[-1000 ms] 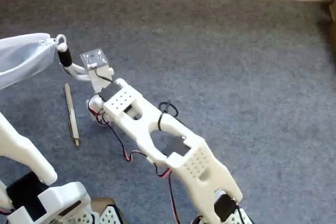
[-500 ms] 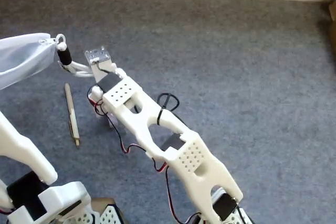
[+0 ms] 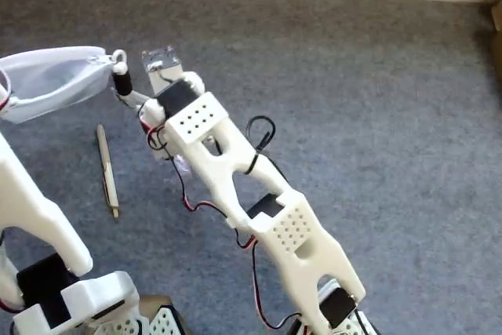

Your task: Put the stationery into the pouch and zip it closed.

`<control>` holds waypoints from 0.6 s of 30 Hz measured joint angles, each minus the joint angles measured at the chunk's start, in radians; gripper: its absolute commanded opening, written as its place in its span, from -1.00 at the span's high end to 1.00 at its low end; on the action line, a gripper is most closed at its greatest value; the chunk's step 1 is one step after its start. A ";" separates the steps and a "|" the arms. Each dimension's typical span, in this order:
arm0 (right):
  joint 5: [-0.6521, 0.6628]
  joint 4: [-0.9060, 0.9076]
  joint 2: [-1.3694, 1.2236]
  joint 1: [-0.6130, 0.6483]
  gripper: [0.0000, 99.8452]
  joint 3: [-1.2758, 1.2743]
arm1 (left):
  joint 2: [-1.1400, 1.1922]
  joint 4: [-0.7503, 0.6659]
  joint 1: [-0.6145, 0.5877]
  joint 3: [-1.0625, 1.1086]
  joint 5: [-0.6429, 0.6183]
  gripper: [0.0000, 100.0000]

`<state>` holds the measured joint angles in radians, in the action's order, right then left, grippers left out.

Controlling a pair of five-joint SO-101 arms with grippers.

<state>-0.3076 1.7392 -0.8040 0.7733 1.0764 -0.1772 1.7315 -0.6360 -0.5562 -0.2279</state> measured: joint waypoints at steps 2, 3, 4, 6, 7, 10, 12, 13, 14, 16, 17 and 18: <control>0.000 0.005 0.000 -0.020 0.99 0.025 | 0.000 0.000 0.014 0.000 -0.009 0.99; 0.000 0.005 0.000 -0.031 0.99 0.031 | 0.000 0.000 0.017 0.000 -0.015 0.99; 0.000 0.005 0.000 -0.040 0.99 0.034 | 0.000 0.000 0.021 0.000 -0.020 0.99; 0.000 0.006 0.000 -0.058 0.99 0.035 | 0.000 0.000 0.034 0.000 -0.029 0.99; 0.000 0.006 0.000 -0.068 0.99 0.035 | 0.000 0.000 0.040 0.000 -0.029 0.99; 0.000 0.006 0.002 -0.087 0.99 0.035 | 0.000 0.000 0.069 0.000 -0.032 0.99; 0.000 0.006 0.023 -0.106 0.99 0.035 | 0.000 0.000 0.087 0.000 -0.041 0.99; 0.000 0.006 0.038 -0.117 0.99 0.035 | 0.000 0.000 0.095 0.000 -0.046 0.99; 0.000 0.006 0.057 -0.129 0.99 0.035 | 0.000 0.000 0.103 0.000 -0.049 0.99; 0.000 0.006 0.084 -0.155 0.99 0.037 | 0.000 0.000 0.121 0.000 -0.049 0.99; 0.000 0.006 0.095 -0.169 0.99 0.037 | 0.000 0.000 0.132 0.000 -0.049 0.99; 0.000 0.006 0.103 -0.181 0.99 0.037 | 0.000 0.000 0.146 0.000 -0.049 0.99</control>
<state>-0.3076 1.7453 -0.7012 0.5923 1.1132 -0.1772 1.7315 -0.4902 -0.5562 -0.2770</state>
